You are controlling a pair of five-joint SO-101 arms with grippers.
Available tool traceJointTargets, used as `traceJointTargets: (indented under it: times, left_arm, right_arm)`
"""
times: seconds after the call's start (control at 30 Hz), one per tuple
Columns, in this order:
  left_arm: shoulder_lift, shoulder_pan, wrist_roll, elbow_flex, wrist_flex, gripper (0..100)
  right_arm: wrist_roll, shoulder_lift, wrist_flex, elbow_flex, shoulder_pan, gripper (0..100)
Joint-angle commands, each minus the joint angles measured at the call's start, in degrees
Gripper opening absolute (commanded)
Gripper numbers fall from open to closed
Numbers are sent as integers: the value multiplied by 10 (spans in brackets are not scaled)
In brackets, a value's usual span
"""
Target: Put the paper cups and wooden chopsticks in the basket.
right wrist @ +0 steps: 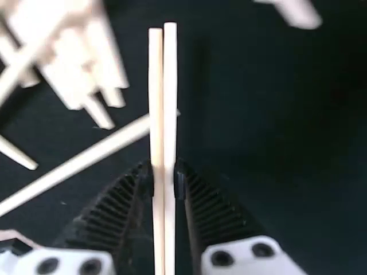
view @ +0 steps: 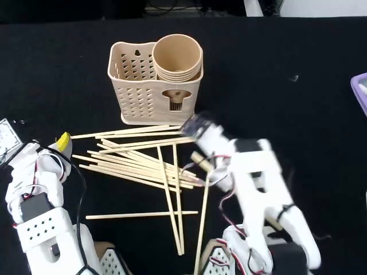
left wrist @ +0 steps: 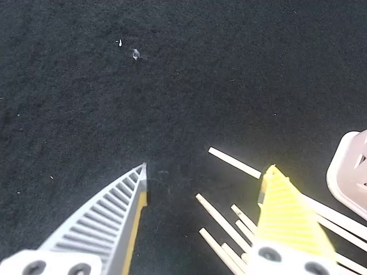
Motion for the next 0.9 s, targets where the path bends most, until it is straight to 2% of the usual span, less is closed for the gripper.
traceJointTargets:
  times: [0.0,0.2,0.27,0.43,0.53,0.6,0.67,0.77,0.87]
  left_arm:
    - [-9,0,2,-21,-12,314]
    - [-9,0,2,-21,-12,314]
    - [-9,0,2,-21,-12,314]
    - [-9,0,2,-21,-12,314]
    - [-9,0,2,-19,-12,314]
    - [-9,0,2,-18,-12,314]
    - [-9,0,2,-18,-12,314]
    - [-9,3,2,-18,-12,314]
    - [-9,4,2,-19,-12,314]
  right_arm:
    - [-3,-44,54,-96,28,11]
    - [-11,-79,80,-155,26,11]
    - [-39,-97,104,-189,18,11]
    - [-109,-155,205,-321,-70,11]
    - [-120,-153,213,-331,-99,11]
    - [-118,-131,192,-297,-80,15]
    - [-117,-94,145,-247,-29,23]
    - [-117,-8,39,-175,43,132]
    - [-108,97,-33,-160,69,243]
